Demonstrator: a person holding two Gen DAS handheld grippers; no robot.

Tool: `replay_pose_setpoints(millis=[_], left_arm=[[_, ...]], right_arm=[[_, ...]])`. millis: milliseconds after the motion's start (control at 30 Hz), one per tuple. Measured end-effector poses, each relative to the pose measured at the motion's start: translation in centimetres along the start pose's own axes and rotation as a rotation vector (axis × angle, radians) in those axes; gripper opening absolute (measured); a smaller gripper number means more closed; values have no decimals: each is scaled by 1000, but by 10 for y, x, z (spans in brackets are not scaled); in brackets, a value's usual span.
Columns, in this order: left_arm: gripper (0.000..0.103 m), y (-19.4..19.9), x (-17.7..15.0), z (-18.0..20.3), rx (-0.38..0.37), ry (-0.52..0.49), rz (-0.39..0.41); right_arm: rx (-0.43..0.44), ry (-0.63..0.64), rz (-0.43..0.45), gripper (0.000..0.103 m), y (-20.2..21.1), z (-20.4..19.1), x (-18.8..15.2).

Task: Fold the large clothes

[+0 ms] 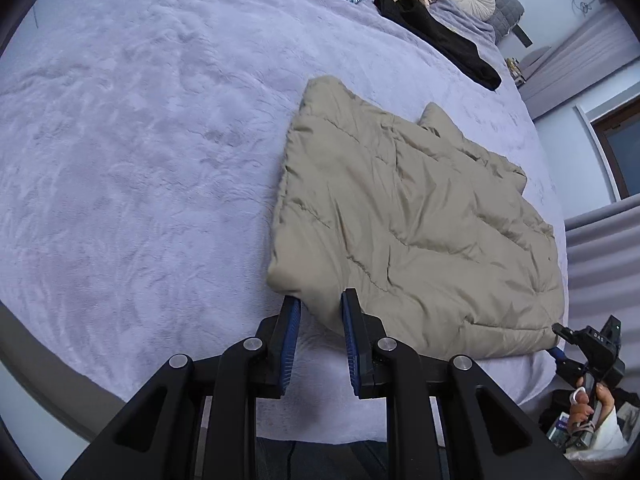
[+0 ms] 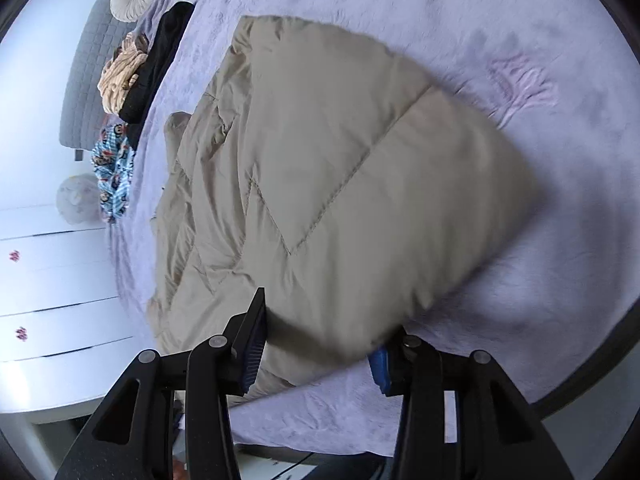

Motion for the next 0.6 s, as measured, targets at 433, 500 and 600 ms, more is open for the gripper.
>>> replay_pose_setpoints(millis=[433,500,600], left_arm=[[22,-60,-5,-20,154,-80,-138],[22,-68,-10,-31,148,-40,-160],[22,-60,-9,-30,155,-50,-151]], right_arm=[[-144,305,152,20,48,-21,-32],[-182,343,115,20,33,-25,-39],[-223,340,59,20,16,-14,-43]])
Point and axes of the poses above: each gripper's, at about its wrist camera, not at the fingertips, and y roughly against the way its jaws point, z to its right, x to its top, the point moved 5 cm from there along -y, roughly the way its jaws point, and after that the axes turned 5 degrees about -x, right-handed, at the moved point
